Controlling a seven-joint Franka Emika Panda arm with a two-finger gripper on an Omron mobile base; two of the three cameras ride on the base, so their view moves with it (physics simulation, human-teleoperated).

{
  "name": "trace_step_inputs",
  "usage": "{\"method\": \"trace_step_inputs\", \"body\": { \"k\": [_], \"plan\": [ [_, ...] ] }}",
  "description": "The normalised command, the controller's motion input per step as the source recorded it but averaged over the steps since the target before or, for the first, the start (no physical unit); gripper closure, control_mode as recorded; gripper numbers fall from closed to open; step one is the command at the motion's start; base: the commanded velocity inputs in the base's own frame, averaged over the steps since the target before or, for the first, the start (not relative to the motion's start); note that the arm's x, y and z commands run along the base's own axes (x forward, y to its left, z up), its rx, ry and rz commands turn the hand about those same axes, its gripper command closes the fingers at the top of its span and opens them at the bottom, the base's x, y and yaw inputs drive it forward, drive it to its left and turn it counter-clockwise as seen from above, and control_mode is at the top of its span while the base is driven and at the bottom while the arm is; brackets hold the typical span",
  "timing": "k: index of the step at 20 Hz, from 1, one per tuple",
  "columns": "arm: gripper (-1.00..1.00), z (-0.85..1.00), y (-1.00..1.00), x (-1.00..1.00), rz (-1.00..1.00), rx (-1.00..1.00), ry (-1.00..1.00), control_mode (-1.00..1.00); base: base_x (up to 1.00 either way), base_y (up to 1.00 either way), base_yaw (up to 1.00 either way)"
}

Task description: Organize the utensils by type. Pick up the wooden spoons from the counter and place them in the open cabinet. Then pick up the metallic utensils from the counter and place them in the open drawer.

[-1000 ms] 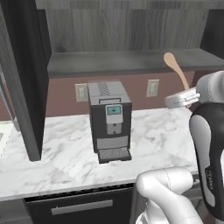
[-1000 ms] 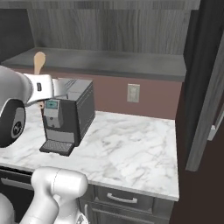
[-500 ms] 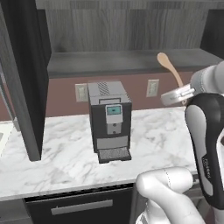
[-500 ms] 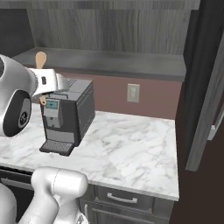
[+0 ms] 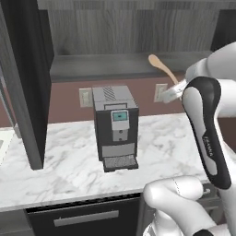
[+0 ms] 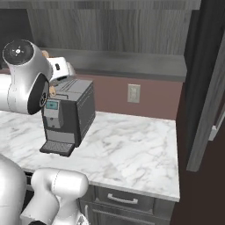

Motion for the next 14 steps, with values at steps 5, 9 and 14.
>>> {"method": "trace_step_inputs", "body": {
  "k": [5, 9, 14],
  "plan": [
    [1.00, -0.01, 0.21, 0.60, 0.05, -0.02, 0.00, -1.00, 0.00, 0.00, 0.00],
    [1.00, 0.00, 0.18, 0.71, 0.00, 0.00, 0.00, -1.00, 0.00, 0.00, 0.00],
    [1.00, 0.00, 0.16, 0.77, -0.02, -0.02, 0.00, -1.00, 0.00, 0.00, 0.00]
  ]
}}
